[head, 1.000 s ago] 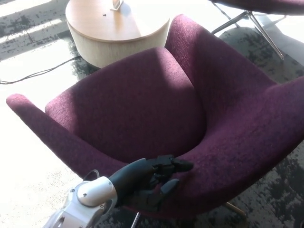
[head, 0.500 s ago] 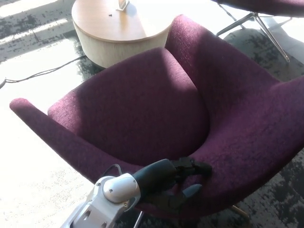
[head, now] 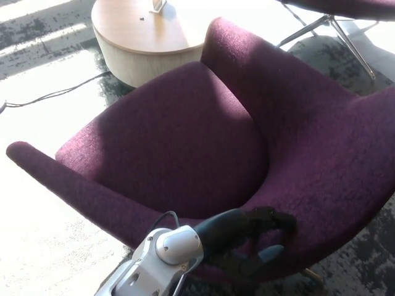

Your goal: The robot stands in front of a sofa and uses its left hand to push the left side of the sofa

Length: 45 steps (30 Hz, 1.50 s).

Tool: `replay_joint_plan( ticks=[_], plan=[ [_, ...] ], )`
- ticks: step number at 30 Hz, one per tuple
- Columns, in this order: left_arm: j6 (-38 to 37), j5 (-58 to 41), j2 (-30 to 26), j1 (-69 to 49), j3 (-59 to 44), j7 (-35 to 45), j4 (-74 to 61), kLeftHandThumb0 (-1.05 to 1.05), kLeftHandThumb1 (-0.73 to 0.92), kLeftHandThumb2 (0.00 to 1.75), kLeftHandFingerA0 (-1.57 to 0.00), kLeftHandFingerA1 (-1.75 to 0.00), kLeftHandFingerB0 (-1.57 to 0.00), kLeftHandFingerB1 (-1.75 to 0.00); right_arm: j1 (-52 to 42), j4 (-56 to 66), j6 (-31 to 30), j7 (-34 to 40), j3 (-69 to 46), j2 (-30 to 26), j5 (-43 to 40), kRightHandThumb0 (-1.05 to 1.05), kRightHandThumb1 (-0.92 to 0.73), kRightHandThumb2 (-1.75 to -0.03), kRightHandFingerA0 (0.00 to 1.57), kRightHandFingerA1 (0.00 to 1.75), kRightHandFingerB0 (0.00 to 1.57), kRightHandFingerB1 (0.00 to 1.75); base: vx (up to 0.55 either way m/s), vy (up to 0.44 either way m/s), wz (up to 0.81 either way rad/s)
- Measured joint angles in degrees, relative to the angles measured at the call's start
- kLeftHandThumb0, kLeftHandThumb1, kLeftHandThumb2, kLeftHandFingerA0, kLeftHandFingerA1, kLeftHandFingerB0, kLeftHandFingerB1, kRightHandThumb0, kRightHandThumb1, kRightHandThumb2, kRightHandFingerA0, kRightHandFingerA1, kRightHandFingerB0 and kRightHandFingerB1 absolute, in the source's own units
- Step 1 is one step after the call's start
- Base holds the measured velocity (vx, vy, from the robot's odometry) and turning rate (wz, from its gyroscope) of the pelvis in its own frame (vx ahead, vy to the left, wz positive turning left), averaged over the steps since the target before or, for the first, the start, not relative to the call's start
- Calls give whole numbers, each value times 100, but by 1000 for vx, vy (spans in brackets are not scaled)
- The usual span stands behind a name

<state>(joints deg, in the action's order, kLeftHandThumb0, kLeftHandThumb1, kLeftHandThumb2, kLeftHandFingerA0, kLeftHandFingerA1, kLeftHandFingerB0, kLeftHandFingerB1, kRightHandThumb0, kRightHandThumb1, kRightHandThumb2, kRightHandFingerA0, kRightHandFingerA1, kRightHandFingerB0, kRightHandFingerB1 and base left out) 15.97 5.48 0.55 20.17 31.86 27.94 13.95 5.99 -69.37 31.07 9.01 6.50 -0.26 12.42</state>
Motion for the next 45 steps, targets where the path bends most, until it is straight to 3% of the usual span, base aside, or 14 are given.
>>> replay_joint_plan(
  ticks=[3, 13, 15, 18, 19, 22, 28, 29, 30, 31, 32, 37, 38, 45],
  plan=[
    [-2, 6, 4, -11, 1, -14, 0, -78, 91, 67, -11, -29, -14, -27, 4, 0, 14, 111, 219, -60, 137, -56, -71, -61, 32, 40, 44, 37, 0, 0, 0],
    [-5, 14, 23, -35, 53, -79, 3, -74, 68, 106, 0, -41, -12, -38, 51, 7, -44, 719, 1113, -320, 792, -56, -68, -61, 46, 42, 55, 37, 0, 0, 0],
    [-16, 13, 28, -34, 52, -81, 32, -80, 72, 107, -1, -41, -15, -38, 60, 15, -71, 836, 1250, -353, 896, -61, -79, -64, 83, 61, 66, 41, 0, 0, 0],
    [-41, 15, 22, -37, 35, -102, 40, -86, 75, 105, 0, -39, -13, -38, 36, 4, -58, 701, 792, -209, 688, -66, -85, -66, 77, 51, 63, 39, 0, 0, 0],
    [-53, 15, 14, -59, 34, -104, 25, -79, 72, 106, -4, -43, -12, -38, 15, -7, -53, 636, 602, -142, 594, -63, -71, -107, 40, 54, 27, 47, 0, 0, 0],
    [-173, 3, -38, -135, 5, -102, 20, -82, 73, 106, -6, -43, -11, -38, -52, -40, -48, 483, 269, -35, 415, -62, -84, -66, 50, 36, 41, 33, 0, 0, 0],
    [-282, 1, -228, -275, -84, -101, -119, -78, 92, 67, -15, -31, -14, -26, -105, -64, 7, 286, 20, 19, 276, -69, -66, -102, 58, 60, 40, 50, 0, 0, 0],
    [-285, 0, -273, -294, -94, -98, -155, -82, 92, 67, -15, -30, -15, -26, -107, -64, 9, 234, -36, 28, 246, -63, -80, -64, 79, 59, 59, 39, 0, 0, 0],
    [-284, -3, -307, -317, -116, -93, -186, -36, 51, 109, -1, -48, 0, -45, -111, -64, 11, 190, -92, 43, 209, -66, -81, -65, 79, 59, 62, 39, 0, 0, 0],
    [-282, -11, -343, -352, -144, -89, -224, -36, 51, 109, -1, -48, 0, -46, -119, -63, 14, 145, -149, 64, 171, -67, -67, -104, 74, 67, 52, 55, 0, 0, 0],
    [-280, -18, -374, -395, -175, -87, -268, -36, 51, 109, -1, -48, 0, -46, -130, -62, 16, 104, -203, 87, 137, -70, -82, -65, 78, 56, 60, 39, 0, 0, 0],
    [-285, -146, -600, -532, -396, 24, -349, -77, 89, 69, -10, -30, -13, -23, -181, -95, 19, -97, -341, 132, 23, -69, -81, -65, 78, 55, 62, 40, 0, 0, 0],
    [-290, -182, -643, -530, -436, 66, -338, -72, 70, 106, -2, -42, -11, -37, -180, -102, 19, -122, -350, 135, 13, -66, -82, -65, 78, 57, 63, 40, 0, 0, 0],
    [-414, -340, -902, -534, -679, 287, -218, -75, 72, 107, -5, -43, -9, -37, -176, -117, 18, -134, -334, 156, 6, -67, -81, -65, 82, 58, 66, 41, 0, 0, 0]
  ],
)
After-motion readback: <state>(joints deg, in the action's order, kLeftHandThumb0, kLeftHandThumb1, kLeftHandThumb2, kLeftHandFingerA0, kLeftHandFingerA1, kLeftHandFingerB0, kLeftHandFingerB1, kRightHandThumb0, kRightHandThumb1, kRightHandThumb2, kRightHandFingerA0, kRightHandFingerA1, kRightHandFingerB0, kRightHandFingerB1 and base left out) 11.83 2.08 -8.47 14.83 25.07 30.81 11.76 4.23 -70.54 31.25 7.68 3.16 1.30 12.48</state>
